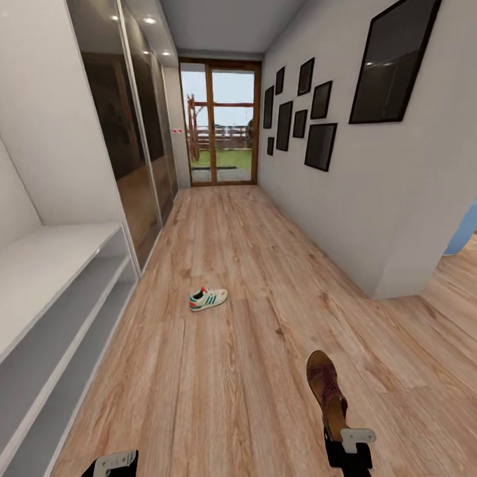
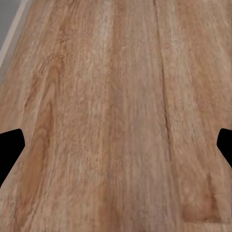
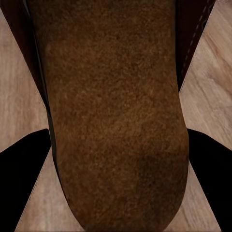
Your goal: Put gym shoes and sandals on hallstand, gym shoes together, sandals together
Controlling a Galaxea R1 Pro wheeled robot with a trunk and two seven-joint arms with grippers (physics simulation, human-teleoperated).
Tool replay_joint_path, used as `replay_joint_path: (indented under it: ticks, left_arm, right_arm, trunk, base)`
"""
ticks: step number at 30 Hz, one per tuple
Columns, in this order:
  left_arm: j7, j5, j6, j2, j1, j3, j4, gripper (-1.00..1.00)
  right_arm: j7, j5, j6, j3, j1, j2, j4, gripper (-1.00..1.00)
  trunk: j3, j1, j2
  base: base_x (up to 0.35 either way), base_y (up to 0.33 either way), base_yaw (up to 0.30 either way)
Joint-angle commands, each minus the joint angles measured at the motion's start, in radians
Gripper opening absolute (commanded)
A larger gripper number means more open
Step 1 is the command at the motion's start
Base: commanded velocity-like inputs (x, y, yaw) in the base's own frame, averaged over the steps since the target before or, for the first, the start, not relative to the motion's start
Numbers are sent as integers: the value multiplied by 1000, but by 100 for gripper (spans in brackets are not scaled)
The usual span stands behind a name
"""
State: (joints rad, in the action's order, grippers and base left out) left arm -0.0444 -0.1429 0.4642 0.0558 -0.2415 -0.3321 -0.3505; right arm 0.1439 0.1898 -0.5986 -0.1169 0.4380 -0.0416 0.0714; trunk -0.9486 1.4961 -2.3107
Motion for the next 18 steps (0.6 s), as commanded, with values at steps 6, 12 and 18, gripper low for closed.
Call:
replay_joint_path:
  ticks: [6, 12, 18]
  left_arm:
    - [-5, -9, 4, -1, -1, -9, 1, 100]
    - [-5, -9, 4, -1, -1, -9, 1, 100]
    - [-5, -9, 4, -1, -1, -9, 1, 100]
  right_arm:
    - [5, 10, -3, -7, 1, 0, -1, -100]
    - [5, 10, -3, -7, 1, 0, -1, -100]
    - [5, 11, -3, -7, 1, 0, -1, -100]
  trunk:
    - [0, 0, 0]
    - [2, 0, 0]
    - [2, 0, 0]
  base:
    - [339, 0, 124]
    - [339, 0, 247]
    - [339, 0, 106]
